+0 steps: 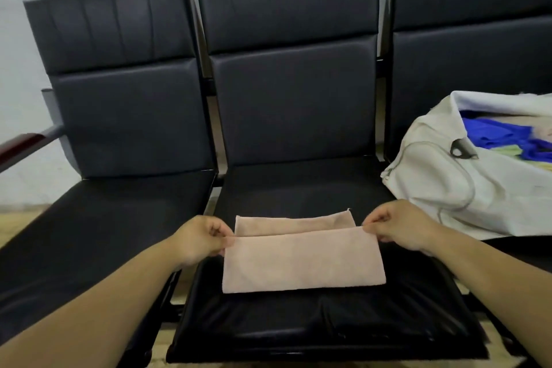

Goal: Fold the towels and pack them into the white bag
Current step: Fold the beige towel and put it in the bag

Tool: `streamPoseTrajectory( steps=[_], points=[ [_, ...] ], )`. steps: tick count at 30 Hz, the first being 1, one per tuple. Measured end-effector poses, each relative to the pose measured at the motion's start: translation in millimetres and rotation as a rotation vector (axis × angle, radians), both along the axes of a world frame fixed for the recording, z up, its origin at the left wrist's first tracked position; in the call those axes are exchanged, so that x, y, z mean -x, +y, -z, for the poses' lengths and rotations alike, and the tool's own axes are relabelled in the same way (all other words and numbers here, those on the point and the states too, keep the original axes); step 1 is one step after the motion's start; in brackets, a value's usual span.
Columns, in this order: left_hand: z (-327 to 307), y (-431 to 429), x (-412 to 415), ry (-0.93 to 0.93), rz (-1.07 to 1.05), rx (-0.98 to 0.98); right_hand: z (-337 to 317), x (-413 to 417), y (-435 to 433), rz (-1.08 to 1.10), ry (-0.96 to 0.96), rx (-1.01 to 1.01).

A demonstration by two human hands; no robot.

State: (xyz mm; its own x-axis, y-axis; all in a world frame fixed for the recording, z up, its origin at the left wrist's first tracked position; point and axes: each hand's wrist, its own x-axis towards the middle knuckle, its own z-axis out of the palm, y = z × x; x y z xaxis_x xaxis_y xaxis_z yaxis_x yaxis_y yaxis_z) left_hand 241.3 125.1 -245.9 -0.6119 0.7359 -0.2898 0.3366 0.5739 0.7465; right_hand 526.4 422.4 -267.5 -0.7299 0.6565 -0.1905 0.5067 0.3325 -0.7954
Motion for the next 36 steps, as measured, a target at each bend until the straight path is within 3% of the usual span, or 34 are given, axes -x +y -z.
streamPoseTrajectory(
  steps=[11, 17, 21, 24, 28, 30, 33, 36],
  points=[
    [25.6, 50.5, 33.0, 0.226, -0.127, -0.023, 17.8, 54.3, 27.5, 0.089, -0.024, -0.16],
    [47.1, 68.2, 49.9, 0.293, -0.167, -0.013, 36.3, 66.3, 41.1, 0.054, -0.061, -0.201],
    [56.0, 69.5, 46.3, 0.405, -0.157, -0.003, 35.8, 63.5, 43.3, 0.023, -0.084, -0.33],
    [45.0, 75.3, 19.0, 0.557, -0.051, -0.036, 27.4, 62.4, 34.4, -0.128, -0.058, -0.469],
    [47.5, 80.9, -46.1, 0.367, 0.36, 0.076, 26.5, 58.6, 13.9, -0.418, -0.233, -0.509],
    [58.8, 81.6, -68.0, 0.413, 0.552, 0.203, 25.5, 53.2, 6.2, -0.496, -0.336, -0.521],
    [61.9, 86.2, -68.4, 0.605, 0.585, 0.378, 23.9, 40.8, -3.1, -0.525, -0.399, -0.532],
    [51.5, 90.7, -63.1, 0.617, 0.544, 0.482, 17.4, 21.4, -28.6, -0.619, -0.389, -0.445]
  ],
)
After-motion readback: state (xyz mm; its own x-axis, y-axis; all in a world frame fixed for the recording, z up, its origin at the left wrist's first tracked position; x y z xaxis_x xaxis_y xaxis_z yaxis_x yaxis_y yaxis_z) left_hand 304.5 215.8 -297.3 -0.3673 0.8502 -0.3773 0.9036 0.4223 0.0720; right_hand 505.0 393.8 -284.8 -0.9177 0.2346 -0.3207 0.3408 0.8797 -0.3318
